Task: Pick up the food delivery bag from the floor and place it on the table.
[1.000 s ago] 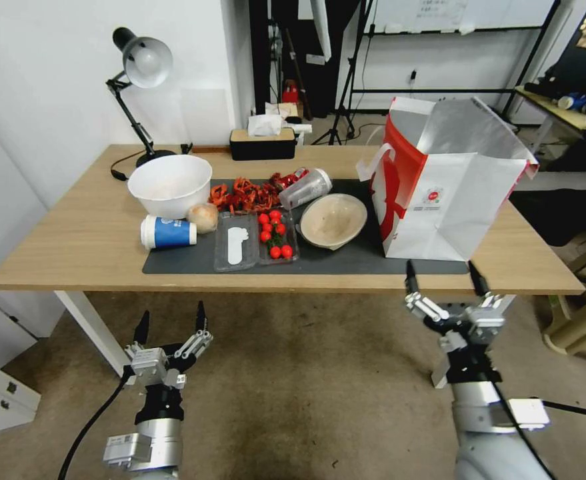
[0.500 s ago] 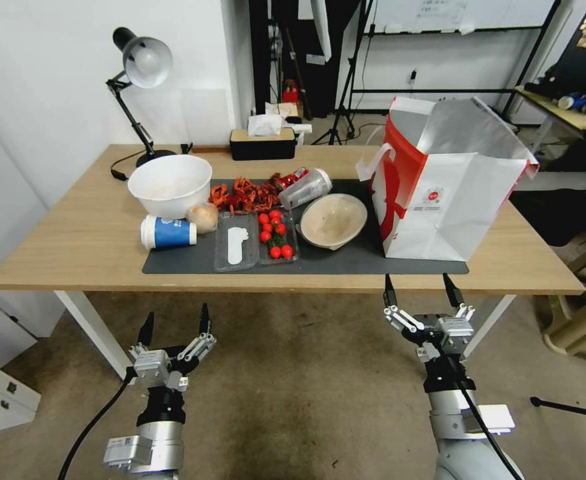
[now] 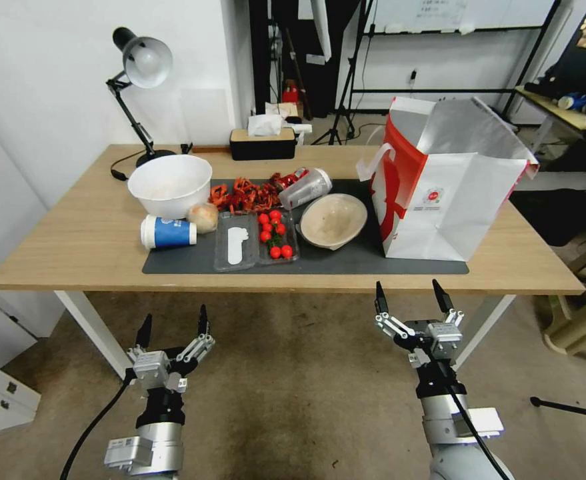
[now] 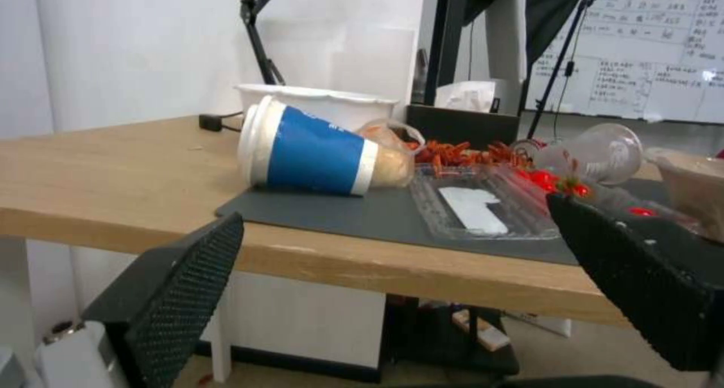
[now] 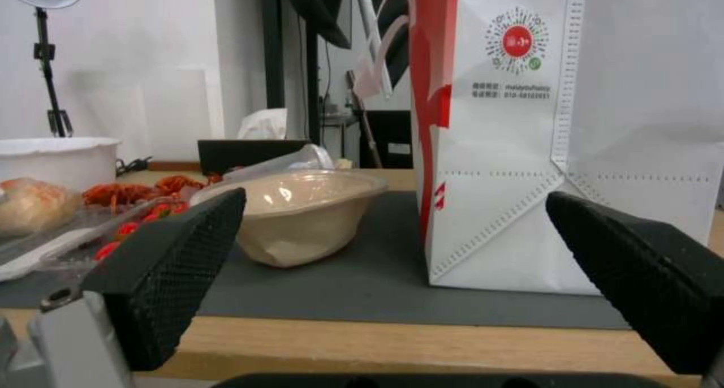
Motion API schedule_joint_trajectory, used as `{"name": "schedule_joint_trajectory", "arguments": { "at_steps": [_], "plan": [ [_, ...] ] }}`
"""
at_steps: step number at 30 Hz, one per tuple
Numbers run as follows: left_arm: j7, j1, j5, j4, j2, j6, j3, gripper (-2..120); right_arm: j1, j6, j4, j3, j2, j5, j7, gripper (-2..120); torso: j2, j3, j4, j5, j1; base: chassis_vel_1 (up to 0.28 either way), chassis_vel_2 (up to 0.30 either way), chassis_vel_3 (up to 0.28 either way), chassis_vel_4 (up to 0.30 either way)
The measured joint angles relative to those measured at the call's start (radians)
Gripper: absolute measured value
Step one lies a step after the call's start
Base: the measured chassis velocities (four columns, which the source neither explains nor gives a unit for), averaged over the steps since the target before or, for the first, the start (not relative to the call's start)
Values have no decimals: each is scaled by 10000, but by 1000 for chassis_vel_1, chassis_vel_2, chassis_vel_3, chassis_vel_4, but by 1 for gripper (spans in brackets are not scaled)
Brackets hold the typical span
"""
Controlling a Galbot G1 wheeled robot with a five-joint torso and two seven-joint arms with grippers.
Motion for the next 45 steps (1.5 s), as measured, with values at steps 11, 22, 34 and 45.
{"name": "schedule_joint_trajectory", "arguments": {
  "at_steps": [11,22,34,45],
  "plan": [
    [-140,63,86,-92,-11,1,-3,100,-145,-14,-21,-62,42,86,-5,100,0,0,0,0,0,0,0,0,0],
    [-293,63,161,-106,-36,13,22,100,-375,-7,-133,-181,219,66,24,100,0,0,0,0,0,0,0,0,0],
    [-308,74,161,-113,-27,13,29,100,-419,13,-132,-216,235,50,38,100,0,0,0,0,0,0,0,0,0],
    [-308,76,162,-113,-24,12,29,100,-415,20,-125,-215,236,48,43,100,1,0,0,0,0,0,0,0,0]
  ]
}}
